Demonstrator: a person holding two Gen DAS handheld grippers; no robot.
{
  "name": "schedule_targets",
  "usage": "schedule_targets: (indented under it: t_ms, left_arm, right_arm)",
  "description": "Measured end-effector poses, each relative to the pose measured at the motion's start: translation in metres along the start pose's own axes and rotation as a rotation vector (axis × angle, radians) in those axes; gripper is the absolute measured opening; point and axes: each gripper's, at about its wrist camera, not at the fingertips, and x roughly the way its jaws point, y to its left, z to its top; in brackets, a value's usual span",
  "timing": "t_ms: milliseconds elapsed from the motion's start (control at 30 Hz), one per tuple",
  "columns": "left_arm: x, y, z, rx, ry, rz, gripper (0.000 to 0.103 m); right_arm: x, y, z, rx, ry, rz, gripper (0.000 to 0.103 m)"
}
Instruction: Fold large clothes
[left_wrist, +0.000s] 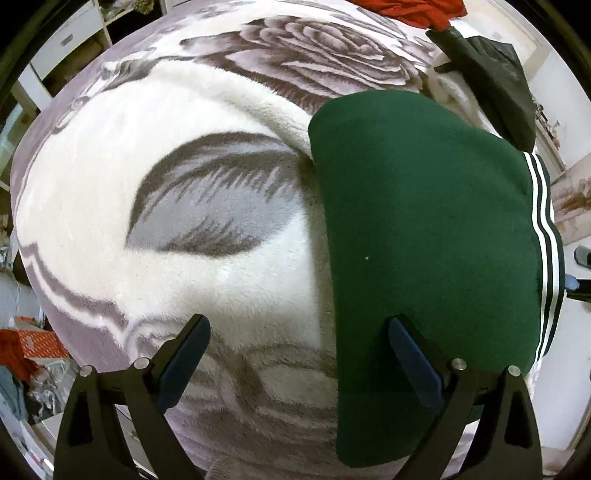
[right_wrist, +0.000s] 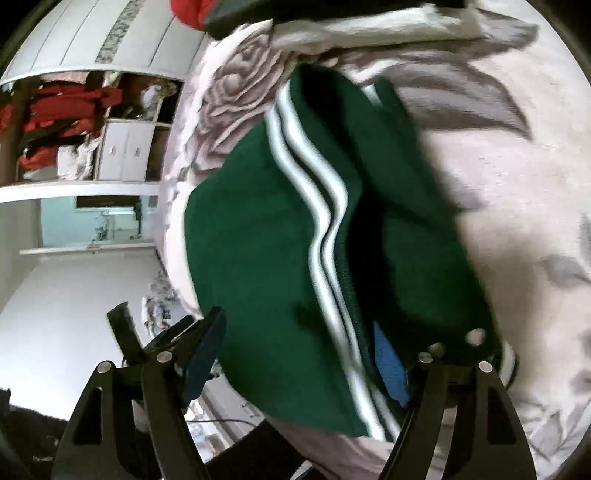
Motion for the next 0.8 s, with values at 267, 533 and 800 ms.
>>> schedule_targets:
  t_ms: [267,533,800]
  left_arm:
    - [-0.007,0.000,-0.002,-0.021,-0.002,-0.013,0.100]
    - [-0.009,-0.023,-0.003,0.012,-0.022,-0.075,0.100]
    - [0.009,-0.011,0.001,0.031,0.023,-0.015,0.100]
  right_arm:
    - [0.016,0.004,-0.016,-0.023,-0.038,-0.280,0.003]
    - [-0.048,-0.007,-0.023,0.111,-0.224,-0.398,0.002]
    - [-0.030,-0.044,0.012,0.207,-0.050,-0.308,0.032]
